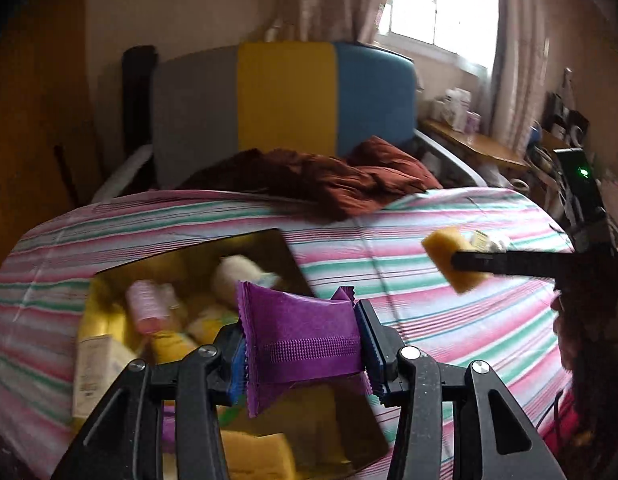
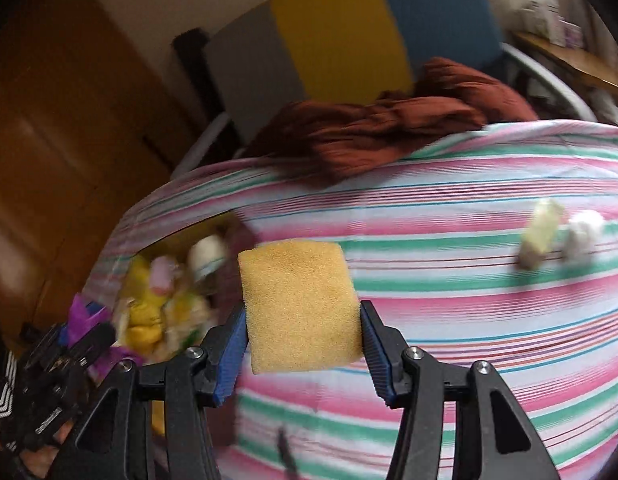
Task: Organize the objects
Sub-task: 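Carry the purple packet and yellow sponge to the tray and release both, then move both tools back from the tray toward the remaining items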
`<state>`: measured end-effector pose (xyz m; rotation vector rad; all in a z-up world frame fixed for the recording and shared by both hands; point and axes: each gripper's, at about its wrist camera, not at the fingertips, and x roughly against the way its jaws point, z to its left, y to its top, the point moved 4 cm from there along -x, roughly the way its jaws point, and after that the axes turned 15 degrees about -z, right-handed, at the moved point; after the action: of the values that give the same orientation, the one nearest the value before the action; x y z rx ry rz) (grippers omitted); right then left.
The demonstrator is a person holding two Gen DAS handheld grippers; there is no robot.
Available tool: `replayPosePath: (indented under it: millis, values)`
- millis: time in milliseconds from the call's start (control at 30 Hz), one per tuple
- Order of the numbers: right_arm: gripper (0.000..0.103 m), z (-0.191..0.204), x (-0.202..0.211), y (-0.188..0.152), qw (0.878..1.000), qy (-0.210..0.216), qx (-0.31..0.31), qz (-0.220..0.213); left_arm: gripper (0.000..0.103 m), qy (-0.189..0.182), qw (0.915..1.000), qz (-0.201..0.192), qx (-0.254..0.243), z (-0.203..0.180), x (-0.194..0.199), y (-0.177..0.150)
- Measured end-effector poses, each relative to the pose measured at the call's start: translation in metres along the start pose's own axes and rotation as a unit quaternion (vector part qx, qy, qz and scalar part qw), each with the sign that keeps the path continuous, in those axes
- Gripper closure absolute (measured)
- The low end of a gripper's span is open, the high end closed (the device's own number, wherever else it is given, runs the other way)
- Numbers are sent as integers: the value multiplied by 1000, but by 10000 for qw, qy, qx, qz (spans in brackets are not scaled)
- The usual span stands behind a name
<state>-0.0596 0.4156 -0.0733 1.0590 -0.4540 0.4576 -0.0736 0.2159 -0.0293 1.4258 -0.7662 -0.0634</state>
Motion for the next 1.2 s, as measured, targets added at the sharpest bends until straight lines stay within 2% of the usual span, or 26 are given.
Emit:
replayPosePath:
  millis: [200, 433, 567, 700, 767, 833, 1033, 1200]
  values:
    - [49, 67, -16, -19, 9987, 431, 230, 135, 56, 327, 9992, -63, 224, 43, 13, -7]
    - [49, 110, -25, -35, 9971, 617, 354, 278, 56, 609, 9965, -12, 566, 87, 18, -20]
    - [46, 124, -27, -48, 9961, 592, 502, 418, 55, 743, 9943, 91, 755, 112, 15, -28]
    - [45, 129, -35, -64, 9943, 406, 703, 692, 55, 726, 9942, 165, 775, 120, 9, -31]
    - [40, 130, -38, -73, 9932, 274, 811, 786, 50, 743, 9940, 181, 785, 121, 7, -33]
    - [37, 131, -38, -77, 9925, 192, 875, 828, 36, 675, 9941, 223, 820, 120, 7, -36]
    - [37, 130, -35, -80, 9929, 105, 870, 801, 33, 744, 9937, 187, 815, 121, 15, -38]
    - [37, 139, -28, -77, 9911, -142, 1181, 594, 31, 839, 9927, 69, 861, 127, 27, -36]
